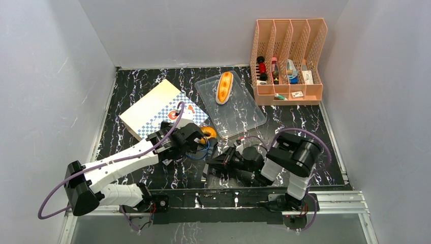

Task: Take the fake bread out of the paper bag
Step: Pick up the fake bread from the center of the board, then pick up the paper bag from the center of the board.

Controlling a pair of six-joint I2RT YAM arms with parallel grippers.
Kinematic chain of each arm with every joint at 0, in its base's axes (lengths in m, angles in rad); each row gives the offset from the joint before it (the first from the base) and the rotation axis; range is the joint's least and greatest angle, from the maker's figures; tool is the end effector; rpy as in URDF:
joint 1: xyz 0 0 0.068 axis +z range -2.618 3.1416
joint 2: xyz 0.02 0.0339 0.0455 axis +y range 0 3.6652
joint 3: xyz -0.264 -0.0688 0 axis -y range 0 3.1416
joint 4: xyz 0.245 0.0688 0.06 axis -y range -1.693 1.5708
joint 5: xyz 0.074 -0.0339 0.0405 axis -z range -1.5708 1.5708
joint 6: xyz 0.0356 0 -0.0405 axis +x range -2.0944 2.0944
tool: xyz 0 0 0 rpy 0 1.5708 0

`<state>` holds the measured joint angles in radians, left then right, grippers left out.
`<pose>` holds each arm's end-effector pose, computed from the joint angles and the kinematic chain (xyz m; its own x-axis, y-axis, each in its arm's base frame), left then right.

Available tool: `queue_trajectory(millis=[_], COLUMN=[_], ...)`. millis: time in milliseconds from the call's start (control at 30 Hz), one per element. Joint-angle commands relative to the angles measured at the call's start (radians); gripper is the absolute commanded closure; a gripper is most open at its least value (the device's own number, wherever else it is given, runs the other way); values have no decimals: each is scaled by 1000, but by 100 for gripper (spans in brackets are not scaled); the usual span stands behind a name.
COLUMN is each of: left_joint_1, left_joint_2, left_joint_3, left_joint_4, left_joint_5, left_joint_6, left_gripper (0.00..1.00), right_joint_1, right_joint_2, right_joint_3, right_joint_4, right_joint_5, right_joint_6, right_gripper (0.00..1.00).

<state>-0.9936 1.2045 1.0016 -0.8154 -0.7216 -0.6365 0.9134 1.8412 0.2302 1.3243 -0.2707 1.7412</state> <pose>0.1454 -0.1802 0.2836 -0.6350 0.1575 -0.7563 0.0777 0.9871 0.1403 0.1419 0.1994 0.0901 -0.8769 0.4181 0.2372 0.3262 0.1552 0.9325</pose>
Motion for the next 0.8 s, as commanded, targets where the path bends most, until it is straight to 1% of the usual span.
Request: queue_trajectory(millis=[0, 100, 200, 300, 433, 533, 667, 700, 767], left_joint_1=[-7, -8, -7, -7, -8, -7, -8, -7, -7], left_joint_2=[-39, -21, -7, -5, -11, 7, 39, 49, 70], left_joint_3=[30, 42, 53, 58, 54, 43, 25, 25, 21], left_joint_4=[-17, -30, -21, -3, 30, 13, -38, -53, -64], left_joint_5=[-35, -44, -40, -35, -13, -15, -78, -95, -123], left_joint_6=[-8, -16, -11, 10, 49, 51, 14, 5, -1], left_gripper=[2, 2, 2, 2, 2, 2, 2, 2, 2], right_joint_1=[5, 11, 12, 11, 12, 12, 9, 7, 1], right_joint_2=[-213, -378, -521, -623, -703, -744, -775, -775, -771], right_joint_3=[3, 25, 44, 50, 59, 80, 104, 144, 171], right_joint_4=[-181, -410, -608, -727, -819, -880, -935, -950, -970], right_joint_5=[37, 104, 175, 229, 275, 313, 370, 380, 395], right_joint_6=[-104, -192, -244, -270, -289, -304, -327, -334, -345], right_gripper=[100, 100, 100, 100, 100, 100, 100, 100, 100])
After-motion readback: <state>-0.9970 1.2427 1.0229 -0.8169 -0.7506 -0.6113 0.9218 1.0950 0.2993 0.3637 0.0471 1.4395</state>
